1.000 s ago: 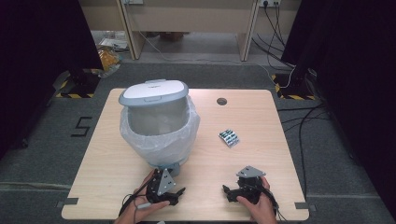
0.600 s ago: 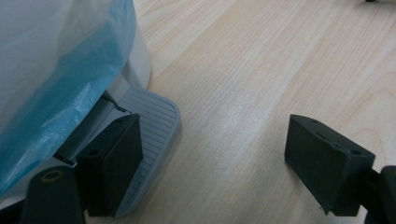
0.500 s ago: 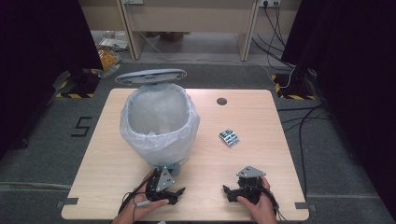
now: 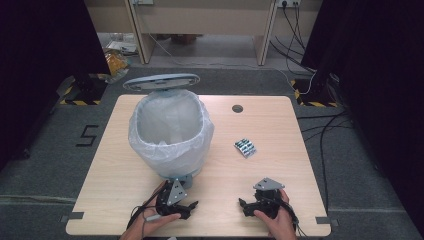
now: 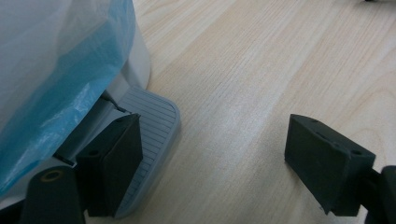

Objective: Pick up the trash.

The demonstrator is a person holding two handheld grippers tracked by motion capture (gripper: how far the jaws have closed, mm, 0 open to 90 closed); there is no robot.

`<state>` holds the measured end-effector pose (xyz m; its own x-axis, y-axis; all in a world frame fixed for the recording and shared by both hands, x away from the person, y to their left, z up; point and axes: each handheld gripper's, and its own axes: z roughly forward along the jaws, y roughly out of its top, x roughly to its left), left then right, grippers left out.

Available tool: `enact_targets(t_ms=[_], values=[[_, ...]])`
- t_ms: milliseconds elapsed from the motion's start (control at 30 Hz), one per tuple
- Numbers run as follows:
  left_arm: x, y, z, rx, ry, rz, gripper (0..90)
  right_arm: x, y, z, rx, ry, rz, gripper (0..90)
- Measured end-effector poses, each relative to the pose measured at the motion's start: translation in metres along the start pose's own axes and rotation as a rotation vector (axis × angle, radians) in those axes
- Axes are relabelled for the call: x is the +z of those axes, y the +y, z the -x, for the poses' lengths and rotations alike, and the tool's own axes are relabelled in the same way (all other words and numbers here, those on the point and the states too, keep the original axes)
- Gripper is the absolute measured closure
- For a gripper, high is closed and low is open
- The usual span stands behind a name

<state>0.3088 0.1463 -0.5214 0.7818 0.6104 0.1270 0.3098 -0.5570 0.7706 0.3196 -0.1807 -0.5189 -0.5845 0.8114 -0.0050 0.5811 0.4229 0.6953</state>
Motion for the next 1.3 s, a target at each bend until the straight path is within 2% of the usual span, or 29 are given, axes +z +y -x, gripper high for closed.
enact_targets(t_ms=[67, 167, 200, 233, 333, 400, 467, 500, 600, 633, 700, 900, 933, 1033, 1067, 1100, 1300], values=[[0.0, 0.0, 0.0, 0.0, 0.0, 0.0, 18.6, 0.0, 0.0, 0.001, -0.001, 0.002, -0.002, 1.4], [0.0, 0.0, 0.0, 0.0, 0.0, 0.0, 18.6, -0.001, 0.002, 0.005, -0.004, 0.007, 0.043, 21.9], [0.0, 0.0, 0.0, 0.001, 0.001, 0.0, 18.6, -0.001, 0.002, 0.005, -0.004, 0.007, 0.043, 21.9], [0.0, 0.0, 0.0, 0.004, 0.002, 0.0, 18.5, 0.0, 0.003, 0.006, -0.006, -0.009, 0.059, 14.4], [0.0, 0.0, 0.0, -0.001, 0.002, -0.001, 18.5, 0.001, 0.005, 0.007, -0.018, -0.014, 0.06, 17.6], [0.0, 0.0, 0.0, 0.0, 0.002, 0.0, 18.5, 0.001, 0.009, 0.009, -0.018, -0.028, 0.061, 16.7], [0.0, 0.0, 0.0, -0.005, 0.001, 0.004, 18.5, 0.0, 0.016, 0.012, -0.026, -0.044, 0.066, 16.7], [0.0, 0.0, 0.0, 0.0, 0.002, 0.0, 18.5, -0.002, 0.024, 0.016, -0.032, -0.069, 0.08, 16.7], [0.0, 0.0, 0.0, 0.0, 0.002, -0.001, 18.5, -0.003, 0.035, 0.022, -0.032, -0.08, 0.095, 16.7], [0.0, 0.0, 0.0, -0.001, 0.002, 0.0, 18.5, -0.001, 0.046, 0.027, -0.022, -0.084, 0.1, 16.7], [0.0, 0.0, 0.0, 0.0, 0.002, 0.0, 18.5, 0.004, 0.056, 0.033, -0.031, -0.072, 0.084, 17.0], [0.0, 0.0, 0.0, -0.001, 0.0, 0.0, 18.6, 0.014, 0.074, 0.044, -0.041, -0.079, 0.093, 17.4], [0.0, 0.0, 0.0, -0.001, 0.0, 0.0, 18.6, 0.02, 0.082, 0.048, -0.045, -0.077, 0.091, 17.4], [0.0, 0.0, 0.0, -0.002, 0.0, 0.001, 18.6, 0.026, 0.087, 0.052, -0.041, -0.083, 0.083, 17.1], [0.0, 0.0, 0.0, -0.002, 0.001, 0.001, 18.6, 0.036, 0.092, 0.057, -0.043, -0.09, 0.068, 17.1], [0.0, 0.0, 0.0, -0.002, 0.001, 0.001, 18.6, 0.036, 0.092, 0.057, -0.043, -0.09, 0.068, 17.1], [0.0, 0.0, 0.0, -0.001, 0.001, 0.001, 18.6, 0.061, 0.105, 0.073, -0.045, -0.098, 0.032, 19.9]])
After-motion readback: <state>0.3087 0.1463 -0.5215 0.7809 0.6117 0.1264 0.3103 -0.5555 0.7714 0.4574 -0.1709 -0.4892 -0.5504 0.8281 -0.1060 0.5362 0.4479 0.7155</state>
